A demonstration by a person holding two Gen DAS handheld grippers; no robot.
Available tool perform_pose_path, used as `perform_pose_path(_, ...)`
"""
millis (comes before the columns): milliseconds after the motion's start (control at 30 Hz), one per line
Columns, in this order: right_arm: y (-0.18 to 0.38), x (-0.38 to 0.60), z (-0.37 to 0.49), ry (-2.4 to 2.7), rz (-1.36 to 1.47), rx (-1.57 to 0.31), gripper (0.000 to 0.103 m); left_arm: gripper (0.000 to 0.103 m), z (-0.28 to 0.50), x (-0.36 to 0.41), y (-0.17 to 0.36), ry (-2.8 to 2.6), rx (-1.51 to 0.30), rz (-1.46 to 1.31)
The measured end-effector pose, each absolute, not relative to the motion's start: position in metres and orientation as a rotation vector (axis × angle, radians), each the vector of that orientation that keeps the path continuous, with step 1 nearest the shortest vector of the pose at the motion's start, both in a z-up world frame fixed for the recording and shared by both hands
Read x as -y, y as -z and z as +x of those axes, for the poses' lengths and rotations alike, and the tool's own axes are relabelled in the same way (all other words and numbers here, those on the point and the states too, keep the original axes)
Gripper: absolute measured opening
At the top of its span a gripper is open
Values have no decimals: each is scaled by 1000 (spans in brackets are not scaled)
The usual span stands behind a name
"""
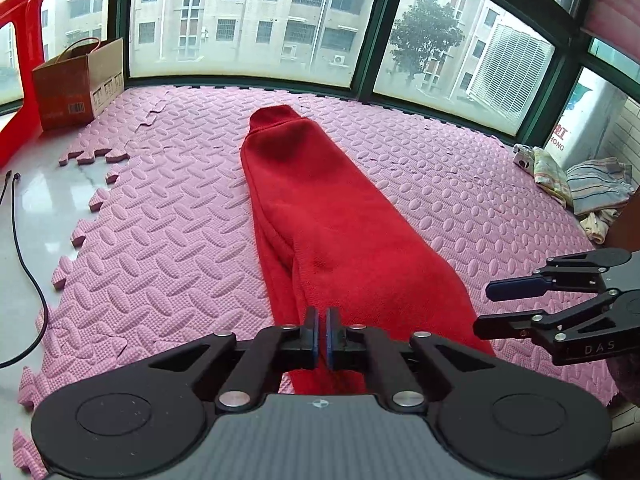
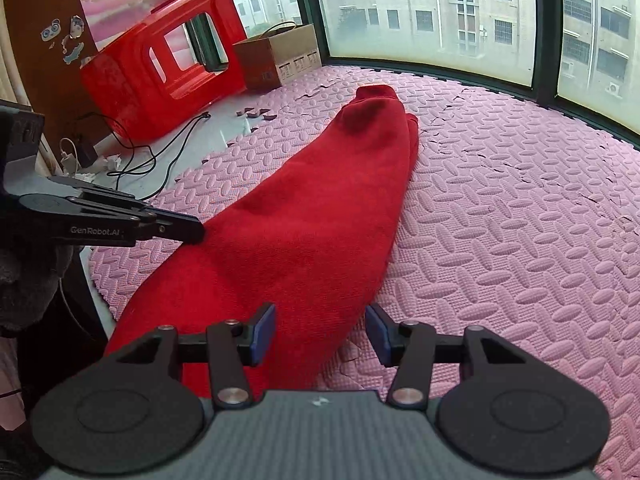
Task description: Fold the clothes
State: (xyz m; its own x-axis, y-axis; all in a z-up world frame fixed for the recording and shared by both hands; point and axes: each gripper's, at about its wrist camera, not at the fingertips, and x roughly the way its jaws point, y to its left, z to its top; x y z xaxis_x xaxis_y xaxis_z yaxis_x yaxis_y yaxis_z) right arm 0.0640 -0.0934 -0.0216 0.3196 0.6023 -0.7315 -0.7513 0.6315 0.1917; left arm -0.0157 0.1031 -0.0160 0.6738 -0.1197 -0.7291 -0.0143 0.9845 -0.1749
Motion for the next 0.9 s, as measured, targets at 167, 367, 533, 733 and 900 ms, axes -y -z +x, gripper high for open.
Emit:
perform_pose_path(167,16,85,36,-1009,-238,-862,50,4,-16,-108,27,62,-866,-151)
perform_pose_path(367,22,66,0,-1108,-343,-820,50,8,-21,-103,13,54,-834,-124)
perform_pose_path(533,28,53,-10,-1157,-357,-818,51,8,-24,-87,-4,136,-781,-142)
perform_pose_path(733,24,70,13,-1128,-261,-833,51,8,-6,-81,26,143,-873,-148)
perform_pose_path(900,19,88,35,-1095,-172,-843,51,8,-8,-91,39,131,-904,-153)
